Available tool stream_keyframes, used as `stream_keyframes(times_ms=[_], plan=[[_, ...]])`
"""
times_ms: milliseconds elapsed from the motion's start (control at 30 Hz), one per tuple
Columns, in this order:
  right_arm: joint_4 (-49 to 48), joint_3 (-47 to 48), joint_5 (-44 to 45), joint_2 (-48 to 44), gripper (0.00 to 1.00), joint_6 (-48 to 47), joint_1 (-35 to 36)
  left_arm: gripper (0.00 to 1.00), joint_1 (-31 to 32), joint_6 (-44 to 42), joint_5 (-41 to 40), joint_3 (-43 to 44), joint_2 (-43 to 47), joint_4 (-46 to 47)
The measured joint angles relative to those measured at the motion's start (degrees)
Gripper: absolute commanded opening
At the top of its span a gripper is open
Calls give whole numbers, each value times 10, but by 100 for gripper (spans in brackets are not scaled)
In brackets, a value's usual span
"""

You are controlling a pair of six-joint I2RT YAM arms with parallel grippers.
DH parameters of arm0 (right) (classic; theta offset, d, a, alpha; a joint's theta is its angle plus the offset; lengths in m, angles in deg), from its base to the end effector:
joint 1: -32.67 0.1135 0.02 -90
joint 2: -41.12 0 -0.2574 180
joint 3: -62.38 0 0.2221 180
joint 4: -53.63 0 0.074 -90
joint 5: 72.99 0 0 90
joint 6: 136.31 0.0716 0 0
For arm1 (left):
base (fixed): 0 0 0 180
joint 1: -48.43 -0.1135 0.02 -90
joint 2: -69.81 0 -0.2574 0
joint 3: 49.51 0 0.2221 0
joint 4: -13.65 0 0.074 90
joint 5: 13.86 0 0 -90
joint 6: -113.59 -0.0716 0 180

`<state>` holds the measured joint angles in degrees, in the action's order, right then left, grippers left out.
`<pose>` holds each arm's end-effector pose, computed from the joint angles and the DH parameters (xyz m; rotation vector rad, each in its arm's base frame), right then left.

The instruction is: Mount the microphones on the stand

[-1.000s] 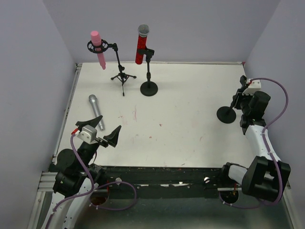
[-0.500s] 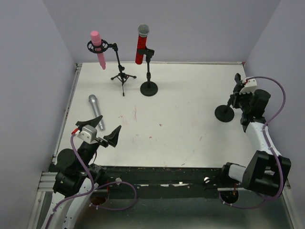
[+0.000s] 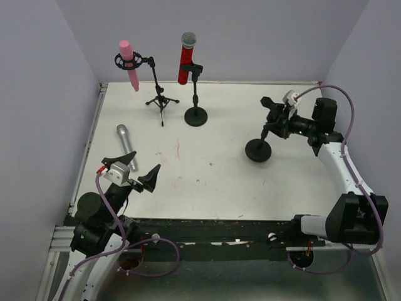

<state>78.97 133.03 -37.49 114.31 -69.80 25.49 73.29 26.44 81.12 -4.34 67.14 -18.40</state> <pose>0.2748 0.0241 0.2960 -0.8106 1.7079 0.6092 0.0605 -0.0349 0.3019 0.3397 1.3629 -0.4627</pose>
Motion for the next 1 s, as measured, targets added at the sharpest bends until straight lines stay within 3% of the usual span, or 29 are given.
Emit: stream_keyframes(times_ms=[267,500,867,967,1000], plan=[[83,88,-39,59,17,-68,179,99,0,0,-2,0,-20,0],[85,92,-17,103,20,-81,274,99,-1,0,-9,0,-35,0],[63,47,-4,103,31,-111,285,99,-9,0,-15,0,-59,0],[58,35,-4,96,39,-115,285,99,-11,0,-15,0,-62,0],[57,33,-4,93,46,-116,285,99,-12,0,-15,0,-63,0]])
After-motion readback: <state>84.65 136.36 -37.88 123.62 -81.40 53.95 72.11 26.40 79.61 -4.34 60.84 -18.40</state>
